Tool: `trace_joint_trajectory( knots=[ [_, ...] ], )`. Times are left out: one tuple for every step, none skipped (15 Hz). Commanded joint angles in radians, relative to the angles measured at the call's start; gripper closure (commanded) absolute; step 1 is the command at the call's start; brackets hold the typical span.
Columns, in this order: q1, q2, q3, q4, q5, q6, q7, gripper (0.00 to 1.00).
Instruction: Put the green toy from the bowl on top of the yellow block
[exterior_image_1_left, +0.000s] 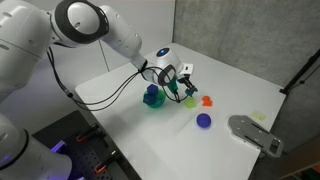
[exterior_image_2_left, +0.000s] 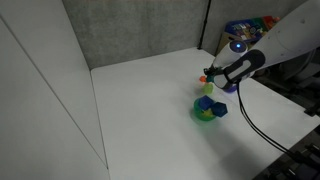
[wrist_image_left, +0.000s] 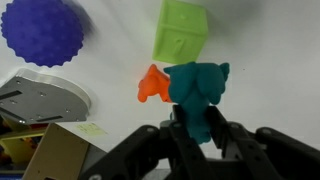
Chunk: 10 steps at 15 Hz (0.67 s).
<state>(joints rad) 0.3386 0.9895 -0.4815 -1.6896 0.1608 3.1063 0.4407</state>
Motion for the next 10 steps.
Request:
trace_joint_trajectory(
  knots=[
    [0.012,0.02,-0.02,0.042,0.032,-0.002,0.029,0.42],
    [0.011,0.012,-0.015,0.038,0.034,0.004,0.027,0.33],
    [0.01,0.0,-0.007,0.03,0.035,0.012,0.021,0.25],
    [0.006,-0.012,0.003,0.022,0.036,0.018,0.015,0.18],
    [0.001,-0.028,0.017,0.01,0.035,0.026,0.003,0.09],
    [-0.002,-0.044,0.031,-0.002,0.034,0.033,-0.007,0.03],
    [-0.005,-0.057,0.042,-0.01,0.032,0.033,-0.016,0.0],
    [-0.005,-0.071,0.053,-0.02,0.03,0.033,-0.022,0.0],
    [-0.016,-0.096,0.079,-0.034,0.022,0.019,-0.039,0.0],
    [-0.02,-0.113,0.096,-0.045,0.018,0.015,-0.049,0.0]
  ],
)
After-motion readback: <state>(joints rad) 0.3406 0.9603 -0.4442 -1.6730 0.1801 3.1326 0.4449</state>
